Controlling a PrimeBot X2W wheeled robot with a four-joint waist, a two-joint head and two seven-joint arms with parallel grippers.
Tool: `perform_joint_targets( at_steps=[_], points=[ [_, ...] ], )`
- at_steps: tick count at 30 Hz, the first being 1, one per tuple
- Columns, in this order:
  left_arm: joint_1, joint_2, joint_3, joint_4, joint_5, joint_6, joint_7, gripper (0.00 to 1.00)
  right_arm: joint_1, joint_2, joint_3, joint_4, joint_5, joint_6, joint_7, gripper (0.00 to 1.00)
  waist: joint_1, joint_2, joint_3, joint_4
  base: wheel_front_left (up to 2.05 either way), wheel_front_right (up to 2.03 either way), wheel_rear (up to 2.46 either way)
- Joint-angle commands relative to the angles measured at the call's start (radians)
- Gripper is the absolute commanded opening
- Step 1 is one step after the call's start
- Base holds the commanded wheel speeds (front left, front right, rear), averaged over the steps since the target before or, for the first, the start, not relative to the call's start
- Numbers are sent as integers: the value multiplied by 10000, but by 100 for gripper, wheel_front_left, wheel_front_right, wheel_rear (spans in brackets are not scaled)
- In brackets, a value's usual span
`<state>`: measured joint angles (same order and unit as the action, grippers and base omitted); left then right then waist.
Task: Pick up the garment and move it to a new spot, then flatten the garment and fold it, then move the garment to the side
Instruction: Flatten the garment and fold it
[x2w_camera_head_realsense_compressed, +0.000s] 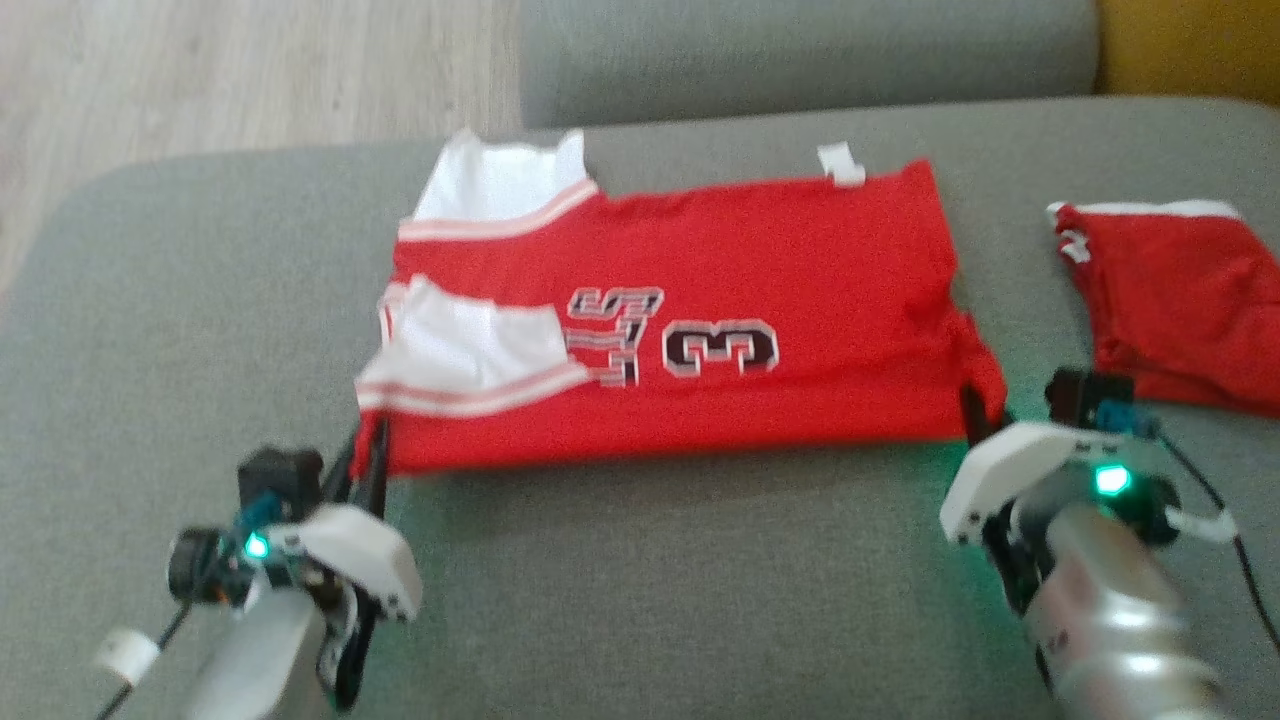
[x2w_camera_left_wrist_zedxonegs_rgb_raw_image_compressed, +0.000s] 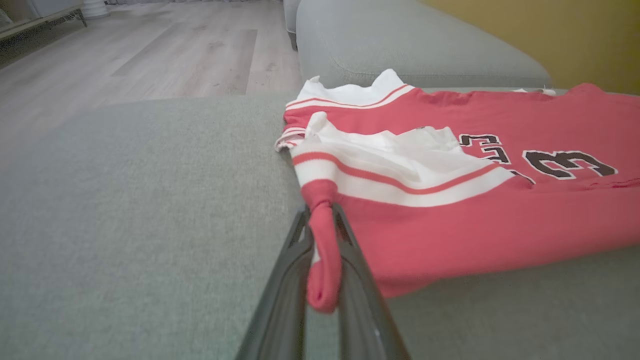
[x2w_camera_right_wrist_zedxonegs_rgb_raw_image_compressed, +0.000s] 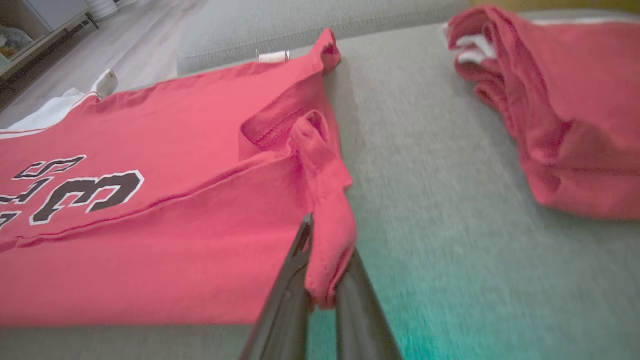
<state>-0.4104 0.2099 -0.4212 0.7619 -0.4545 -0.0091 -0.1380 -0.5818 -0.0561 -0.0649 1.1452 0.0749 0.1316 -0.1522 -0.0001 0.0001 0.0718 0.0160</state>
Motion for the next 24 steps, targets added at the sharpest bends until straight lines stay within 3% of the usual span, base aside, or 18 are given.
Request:
perform_joint_targets(
  at_steps=[1,10,16,21,22,23,24],
  points=[
    [136,481,265,-424,-84,47,166,0,182,59,290,-193,303,-9,206,0,1,-1,-514,-76,0,0,0],
    [1752,918,201,-2126,-387,346,1222,0,1472,59,475,-1347,559,-9,1225,0,1,-1,-1076,-149,0,0,0],
    [2577,1274,124,-3681,-454,687,2008,0,2654,59,284,-3403,741,-9,2152,0,1,-1,-1061,-188,0,0,0],
    [2811,1341,186,-4473,-471,956,2054,0,3633,59,397,-5518,1316,-9,2708,0,1,-1,-872,-292,0,0,0],
    [2816,1336,205,-4550,-472,1003,2027,0,3795,59,408,-5938,1408,-9,2713,38,1,-1,-826,-321,0,0,0],
    [2805,1328,218,-4626,-468,1034,1985,0,3928,59,368,-6345,1453,-9,2643,98,1,-1,-773,-350,0,0,0],
    [2768,1308,256,-4713,-466,1073,1887,30,4038,59,348,-6730,1541,-9,2570,100,1,-1,-706,-376,0,0,0]
  ],
)
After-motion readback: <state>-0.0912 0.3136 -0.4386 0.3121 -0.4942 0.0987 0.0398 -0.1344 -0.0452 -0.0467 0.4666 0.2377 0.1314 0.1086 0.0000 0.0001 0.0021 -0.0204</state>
